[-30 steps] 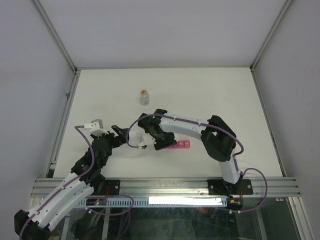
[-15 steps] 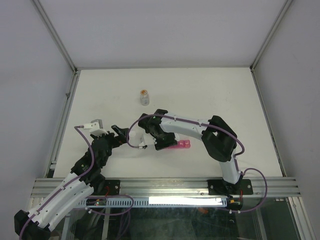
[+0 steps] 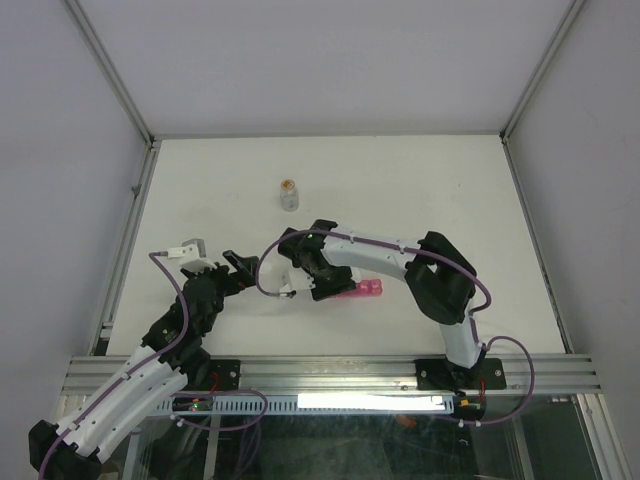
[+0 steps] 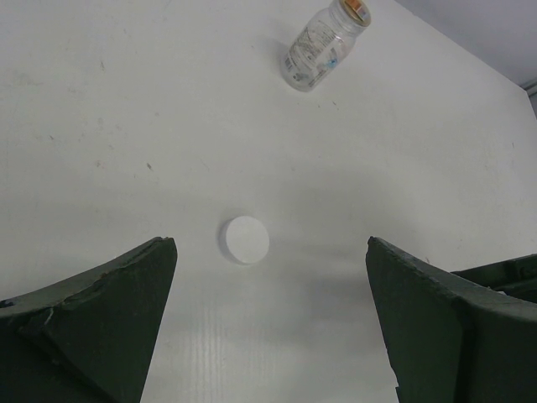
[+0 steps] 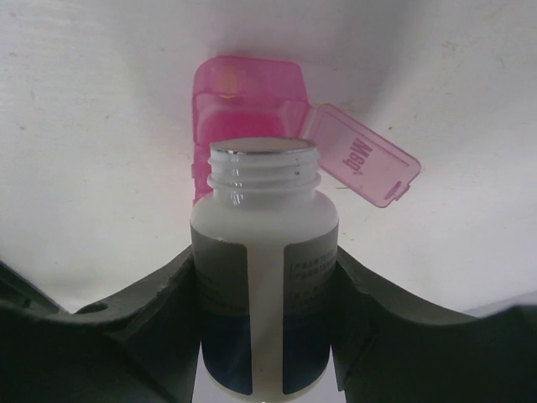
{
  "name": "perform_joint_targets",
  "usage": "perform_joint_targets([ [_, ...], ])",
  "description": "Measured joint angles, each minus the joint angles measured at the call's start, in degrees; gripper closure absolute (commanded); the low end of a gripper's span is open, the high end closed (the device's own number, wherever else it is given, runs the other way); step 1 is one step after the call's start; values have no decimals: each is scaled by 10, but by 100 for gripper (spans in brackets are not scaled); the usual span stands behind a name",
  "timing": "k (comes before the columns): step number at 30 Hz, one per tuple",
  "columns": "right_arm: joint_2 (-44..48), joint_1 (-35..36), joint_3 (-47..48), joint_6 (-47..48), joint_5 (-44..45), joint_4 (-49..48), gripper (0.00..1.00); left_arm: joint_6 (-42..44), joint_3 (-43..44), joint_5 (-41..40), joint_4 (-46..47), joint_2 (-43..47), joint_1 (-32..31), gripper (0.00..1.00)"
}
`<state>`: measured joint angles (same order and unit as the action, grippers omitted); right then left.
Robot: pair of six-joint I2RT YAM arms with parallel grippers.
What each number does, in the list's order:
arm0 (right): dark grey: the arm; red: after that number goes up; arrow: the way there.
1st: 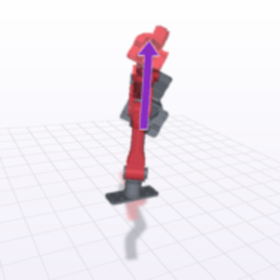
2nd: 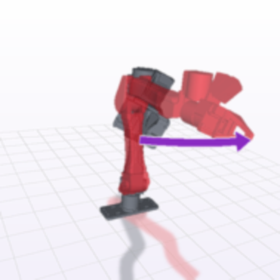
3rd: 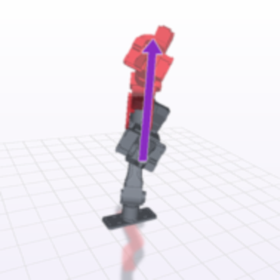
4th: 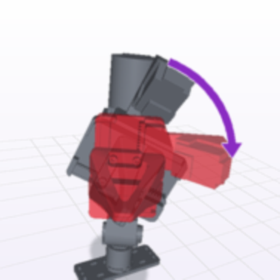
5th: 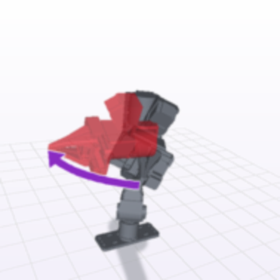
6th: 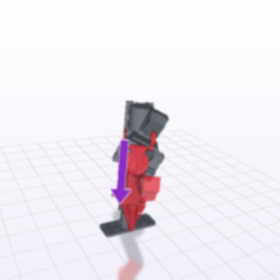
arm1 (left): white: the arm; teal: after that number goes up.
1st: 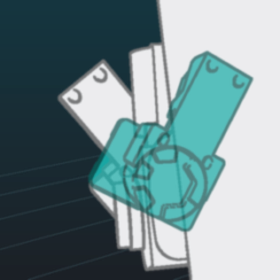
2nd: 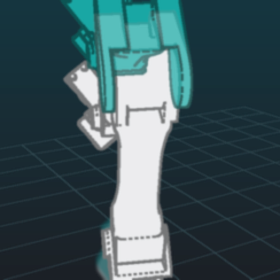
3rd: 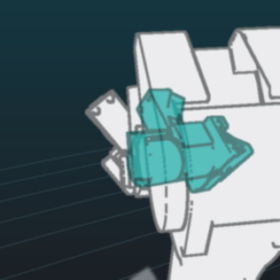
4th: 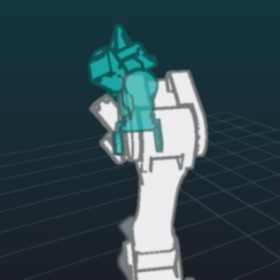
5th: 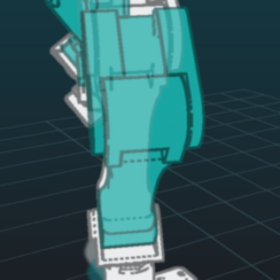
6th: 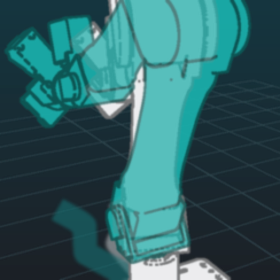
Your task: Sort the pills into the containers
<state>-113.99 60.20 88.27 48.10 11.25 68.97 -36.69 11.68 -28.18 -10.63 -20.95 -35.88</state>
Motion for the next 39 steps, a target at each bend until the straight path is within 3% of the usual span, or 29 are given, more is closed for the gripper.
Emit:
perform_joint_targets([
  [32, 5, -17, -2, -10, -11, -2, 100, 3, -1, 19, 3, 8, 0, 1],
  [39, 79, -39, -49, -21, -64, -43, 100, 7, -2, 48, 8, 19, 0, 1],
])
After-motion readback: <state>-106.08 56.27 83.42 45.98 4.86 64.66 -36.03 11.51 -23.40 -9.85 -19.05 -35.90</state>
